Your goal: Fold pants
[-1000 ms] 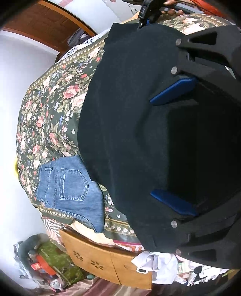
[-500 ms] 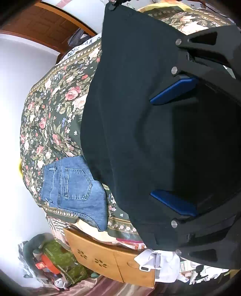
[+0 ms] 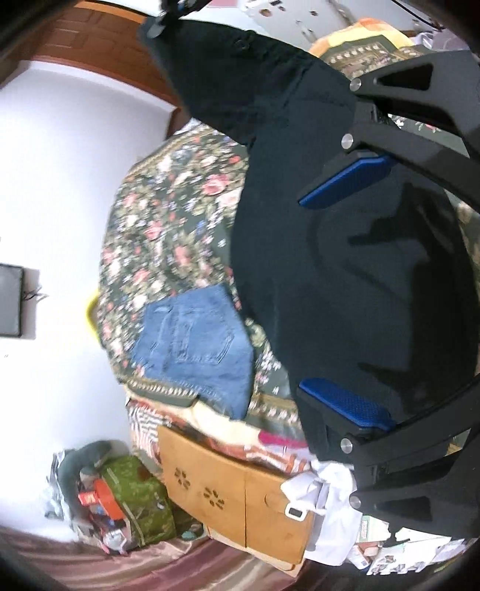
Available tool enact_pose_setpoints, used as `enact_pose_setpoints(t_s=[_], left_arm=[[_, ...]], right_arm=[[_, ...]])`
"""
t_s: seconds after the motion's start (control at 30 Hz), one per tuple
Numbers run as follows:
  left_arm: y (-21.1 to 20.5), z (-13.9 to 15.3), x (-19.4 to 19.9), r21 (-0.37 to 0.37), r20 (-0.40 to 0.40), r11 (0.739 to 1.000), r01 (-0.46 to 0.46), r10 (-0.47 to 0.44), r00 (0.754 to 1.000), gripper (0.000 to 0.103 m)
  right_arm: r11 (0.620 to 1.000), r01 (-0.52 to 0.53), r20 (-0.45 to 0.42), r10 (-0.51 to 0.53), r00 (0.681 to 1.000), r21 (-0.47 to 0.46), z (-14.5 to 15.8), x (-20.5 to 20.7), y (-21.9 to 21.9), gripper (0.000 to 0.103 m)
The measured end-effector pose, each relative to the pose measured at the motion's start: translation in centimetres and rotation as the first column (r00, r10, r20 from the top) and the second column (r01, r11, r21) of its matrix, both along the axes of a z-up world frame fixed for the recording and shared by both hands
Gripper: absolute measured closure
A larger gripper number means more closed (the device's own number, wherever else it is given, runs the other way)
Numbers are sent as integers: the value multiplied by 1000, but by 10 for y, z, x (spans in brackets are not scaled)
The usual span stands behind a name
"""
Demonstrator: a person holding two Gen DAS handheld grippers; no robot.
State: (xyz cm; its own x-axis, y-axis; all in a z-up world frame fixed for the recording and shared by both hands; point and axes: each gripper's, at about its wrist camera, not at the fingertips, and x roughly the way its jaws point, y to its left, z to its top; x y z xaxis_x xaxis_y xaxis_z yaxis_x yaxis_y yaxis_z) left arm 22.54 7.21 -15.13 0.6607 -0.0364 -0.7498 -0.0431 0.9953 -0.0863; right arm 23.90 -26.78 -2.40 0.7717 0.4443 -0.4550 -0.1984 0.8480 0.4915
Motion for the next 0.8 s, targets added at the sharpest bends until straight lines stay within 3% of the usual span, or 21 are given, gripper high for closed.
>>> enact_pose_setpoints(t_s=[0.13, 0.23, 0.3, 0.43, 0.5, 0.57, 0.63, 0.73, 0.8], left_arm=[[21, 15, -16, 24, 43, 999, -47, 46, 998, 9], [37, 22, -29, 42, 61, 996, -78, 75, 995, 9], [45, 24, -36, 47, 65, 994, -97, 94, 993, 9], [62, 20, -45, 35, 44, 992, -123, 121, 992, 9], [65, 17, -47, 35, 30, 991, -128, 127, 991, 9], [67, 14, -45, 39, 20, 991, -127, 126, 992, 9], [64, 12, -41, 46, 15, 992, -119, 118, 993, 9], [55, 13, -34, 50, 13, 994, -97, 97, 995, 9], [45, 15, -27, 49, 13, 996, -75, 75, 997, 9]], right_arm=[[989, -148, 24, 148, 989, -10, 11, 9, 66, 97], [958, -282, -18, 281, 959, -46, -8, 8, 124, 97], [927, -366, -75, 361, 930, -78, -32, 3, 160, 98], [824, -550, -269, 503, 821, -135, -108, -21, 217, 97], [775, -608, -336, 534, 776, -174, -136, -36, 231, 95], [739, -636, -364, 542, 757, -223, -151, -50, 235, 91], [724, -644, -355, 551, 755, -248, -151, -57, 232, 89], [709, -680, -384, 585, 715, -186, -140, -56, 222, 80], [708, -682, -360, 597, 717, -184, -128, -55, 212, 79]])
